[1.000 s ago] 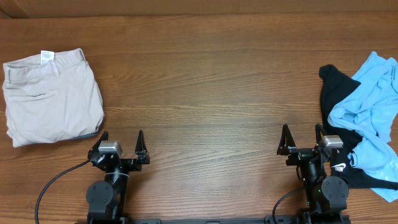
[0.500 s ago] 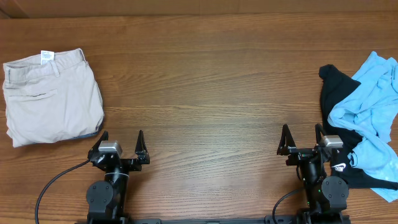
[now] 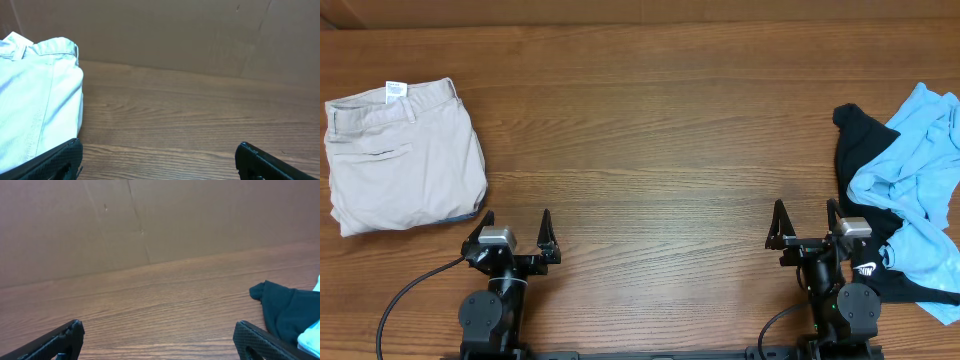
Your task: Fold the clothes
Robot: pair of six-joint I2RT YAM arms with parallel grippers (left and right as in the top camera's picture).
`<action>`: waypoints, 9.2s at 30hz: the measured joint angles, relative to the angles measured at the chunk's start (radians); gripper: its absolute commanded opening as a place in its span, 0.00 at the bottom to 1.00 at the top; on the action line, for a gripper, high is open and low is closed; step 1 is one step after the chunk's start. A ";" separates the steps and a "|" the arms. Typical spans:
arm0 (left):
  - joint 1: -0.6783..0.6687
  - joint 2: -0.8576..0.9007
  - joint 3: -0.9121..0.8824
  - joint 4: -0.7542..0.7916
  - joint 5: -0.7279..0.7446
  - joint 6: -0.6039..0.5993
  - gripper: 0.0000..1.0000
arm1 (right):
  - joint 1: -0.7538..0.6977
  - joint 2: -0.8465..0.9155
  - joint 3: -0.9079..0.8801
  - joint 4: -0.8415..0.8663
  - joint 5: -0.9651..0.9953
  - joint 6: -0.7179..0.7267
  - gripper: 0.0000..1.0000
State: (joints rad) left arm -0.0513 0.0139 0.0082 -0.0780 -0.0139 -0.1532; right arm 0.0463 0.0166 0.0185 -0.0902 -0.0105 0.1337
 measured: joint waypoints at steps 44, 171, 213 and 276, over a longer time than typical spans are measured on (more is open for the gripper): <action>0.000 0.000 0.023 -0.043 -0.005 0.000 1.00 | 0.000 0.060 0.091 -0.079 0.088 0.000 1.00; 0.000 1.063 0.798 -0.497 0.045 -0.005 1.00 | -0.400 1.610 1.098 -0.879 0.221 -0.046 0.04; 0.000 1.063 0.798 -0.460 0.052 -0.005 1.00 | -0.452 1.509 1.910 -1.009 0.561 0.022 0.09; 0.000 1.063 0.798 -0.435 0.082 -0.012 1.00 | -0.595 1.926 1.724 -1.071 0.164 0.026 0.63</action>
State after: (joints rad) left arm -0.0513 1.0767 0.8066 -0.5129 0.0685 -0.1654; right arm -0.5491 1.9430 1.7420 -1.1614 0.1539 0.1596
